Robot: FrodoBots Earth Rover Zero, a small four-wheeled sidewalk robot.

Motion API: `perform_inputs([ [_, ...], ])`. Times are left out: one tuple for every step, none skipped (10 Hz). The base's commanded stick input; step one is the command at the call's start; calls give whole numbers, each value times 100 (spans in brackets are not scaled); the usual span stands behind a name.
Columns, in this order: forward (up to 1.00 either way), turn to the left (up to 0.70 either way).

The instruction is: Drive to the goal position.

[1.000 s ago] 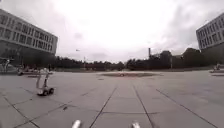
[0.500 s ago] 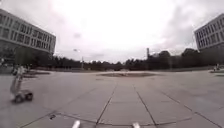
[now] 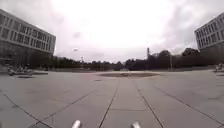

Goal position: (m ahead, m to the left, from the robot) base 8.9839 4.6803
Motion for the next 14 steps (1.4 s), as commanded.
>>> perform_inputs([
  [70, 0],
  [70, 0],
  [70, 0],
  [70, 0],
  [70, 0],
  [70, 0],
  [70, 0],
  [70, 0],
  [70, 0],
  [70, 0],
  [70, 0],
  [70, 0],
  [70, 0],
  [70, 0],
])
